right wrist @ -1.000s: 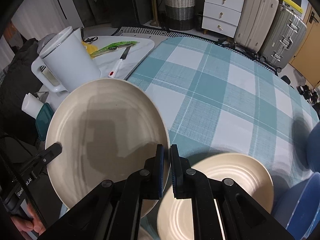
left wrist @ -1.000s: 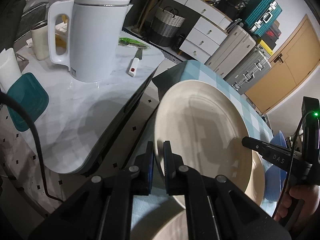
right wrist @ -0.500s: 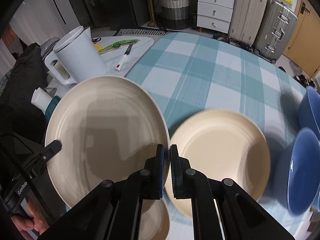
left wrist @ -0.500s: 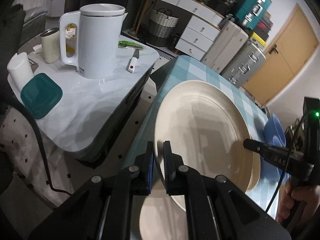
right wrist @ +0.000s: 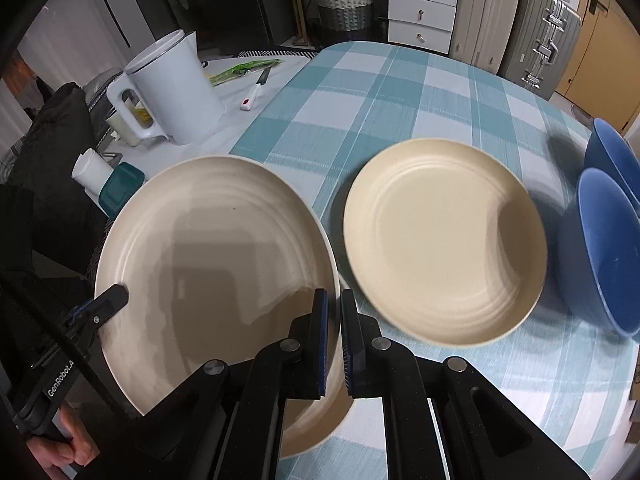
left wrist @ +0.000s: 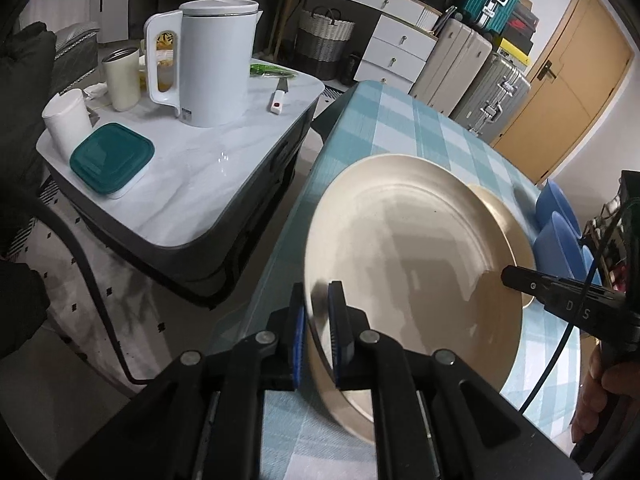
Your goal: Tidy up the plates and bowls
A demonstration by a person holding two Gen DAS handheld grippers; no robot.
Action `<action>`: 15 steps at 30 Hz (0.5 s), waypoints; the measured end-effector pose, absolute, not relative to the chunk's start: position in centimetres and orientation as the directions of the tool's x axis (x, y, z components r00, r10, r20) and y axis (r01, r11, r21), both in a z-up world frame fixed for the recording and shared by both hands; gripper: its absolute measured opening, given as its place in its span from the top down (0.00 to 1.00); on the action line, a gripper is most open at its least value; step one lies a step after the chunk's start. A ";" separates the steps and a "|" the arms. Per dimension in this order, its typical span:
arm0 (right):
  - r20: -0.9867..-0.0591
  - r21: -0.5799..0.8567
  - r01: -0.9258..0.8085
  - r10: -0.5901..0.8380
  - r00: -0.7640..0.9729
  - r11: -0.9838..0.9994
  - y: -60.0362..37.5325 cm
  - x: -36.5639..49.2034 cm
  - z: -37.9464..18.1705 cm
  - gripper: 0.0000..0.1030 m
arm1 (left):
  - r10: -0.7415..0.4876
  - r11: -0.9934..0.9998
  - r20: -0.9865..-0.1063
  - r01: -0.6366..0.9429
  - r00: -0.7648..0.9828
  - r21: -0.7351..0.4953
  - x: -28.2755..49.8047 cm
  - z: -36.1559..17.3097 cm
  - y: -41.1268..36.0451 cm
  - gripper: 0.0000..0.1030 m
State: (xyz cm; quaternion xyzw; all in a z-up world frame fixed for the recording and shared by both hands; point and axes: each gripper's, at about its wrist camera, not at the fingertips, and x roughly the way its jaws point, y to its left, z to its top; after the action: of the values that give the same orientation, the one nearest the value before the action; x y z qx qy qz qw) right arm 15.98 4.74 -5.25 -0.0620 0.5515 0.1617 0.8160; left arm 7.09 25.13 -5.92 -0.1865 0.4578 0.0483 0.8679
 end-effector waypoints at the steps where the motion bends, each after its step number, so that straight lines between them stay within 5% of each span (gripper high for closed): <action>1: -0.921 0.076 -0.332 0.194 0.339 0.940 4.7 15.8 -5.4 0.94 | -0.080 0.928 -0.815 -0.256 0.574 -0.272 6.9 -6.0 25.2 0.93; 15: -0.930 0.078 -0.342 0.193 0.314 0.936 5.7 14.6 -8.4 0.98 | -0.086 0.951 -0.844 -0.209 0.529 -0.227 6.9 -7.4 22.8 0.97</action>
State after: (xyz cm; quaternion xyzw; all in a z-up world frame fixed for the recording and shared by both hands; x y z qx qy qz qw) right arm 14.65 5.74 -8.43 -0.0666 0.5619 0.1656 0.8077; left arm 6.86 22.79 -7.37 -0.1522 0.4839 0.0359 0.8610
